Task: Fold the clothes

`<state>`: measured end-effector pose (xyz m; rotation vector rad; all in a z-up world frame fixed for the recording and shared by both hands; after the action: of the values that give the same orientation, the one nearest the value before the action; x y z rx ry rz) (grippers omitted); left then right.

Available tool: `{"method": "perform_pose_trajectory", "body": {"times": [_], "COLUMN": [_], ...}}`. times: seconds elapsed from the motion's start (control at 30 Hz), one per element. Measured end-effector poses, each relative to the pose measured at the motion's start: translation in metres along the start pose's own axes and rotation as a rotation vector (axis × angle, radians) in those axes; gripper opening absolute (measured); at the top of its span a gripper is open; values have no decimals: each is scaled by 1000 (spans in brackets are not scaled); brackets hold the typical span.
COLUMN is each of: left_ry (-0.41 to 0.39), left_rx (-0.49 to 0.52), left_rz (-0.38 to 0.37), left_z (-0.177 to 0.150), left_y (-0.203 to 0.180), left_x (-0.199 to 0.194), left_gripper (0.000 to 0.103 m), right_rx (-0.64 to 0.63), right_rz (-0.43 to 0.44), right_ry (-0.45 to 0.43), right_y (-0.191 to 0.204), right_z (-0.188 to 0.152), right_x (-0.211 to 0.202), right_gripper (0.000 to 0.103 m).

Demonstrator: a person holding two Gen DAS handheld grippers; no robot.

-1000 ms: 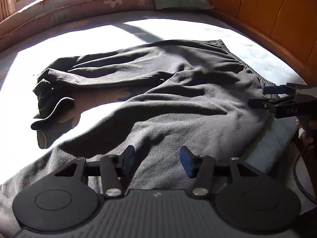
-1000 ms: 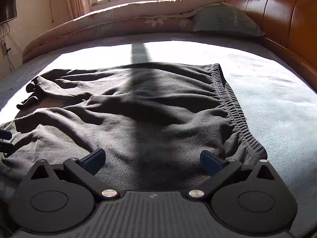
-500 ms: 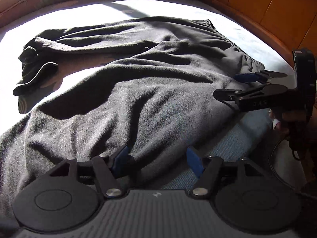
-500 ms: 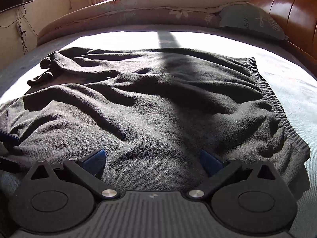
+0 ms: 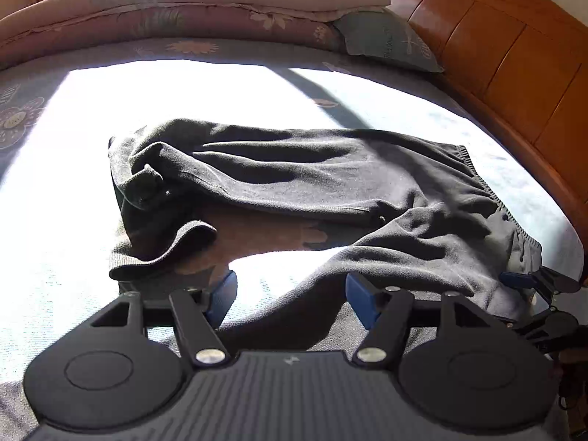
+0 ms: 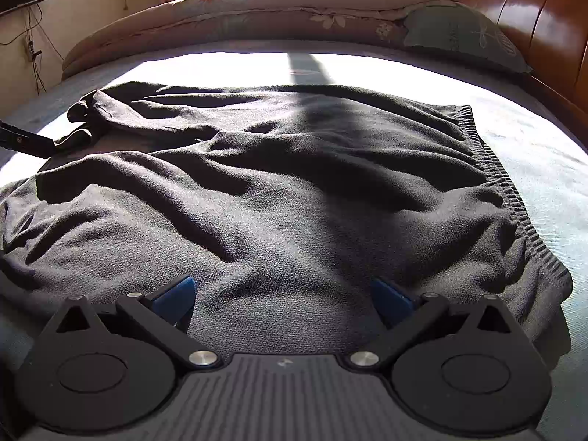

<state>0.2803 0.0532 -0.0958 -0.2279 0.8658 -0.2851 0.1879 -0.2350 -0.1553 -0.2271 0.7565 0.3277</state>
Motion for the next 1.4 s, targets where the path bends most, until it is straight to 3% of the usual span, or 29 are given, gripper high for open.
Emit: {"method": "perform_pose_trajectory", "body": {"times": [0.23, 0.43, 0.83, 1.07, 1.23, 1.4], "left_ry": [-56, -59, -44, -86, -13, 47], "left_rx": [-29, -41, -173, -25, 87, 100], "left_rz": [238, 276, 10, -69, -103, -119], "left_z": [34, 47, 86, 126, 127, 110], "left_y": [51, 77, 82, 23, -28, -41], "left_x": [24, 47, 76, 99, 135, 140], "left_gripper": [66, 66, 66, 66, 67, 67], "right_rx": [-2, -7, -13, -18, -20, -23], "right_rz": [-1, 1, 3, 9, 13, 16], "right_ry": [-2, -8, -17, -26, -30, -31], "right_y": [0, 0, 0, -1, -2, -2], "right_z": [0, 0, 1, 1, 0, 0], "right_x": [-1, 0, 2, 2, 2, 1], "right_gripper": [103, 103, 103, 103, 103, 103]}}
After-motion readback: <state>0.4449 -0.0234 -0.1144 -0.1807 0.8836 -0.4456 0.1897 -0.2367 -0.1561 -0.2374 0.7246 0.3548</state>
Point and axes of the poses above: each gripper's, at about its wrist camera, not at the fingertips, and x roughly the way its jaws point, y to its left, z to its top, the point moved 5 cm from there along x, roughly the way its jaws point, and after that the axes turned 10 degrees about -x, right-handed, at the moved point
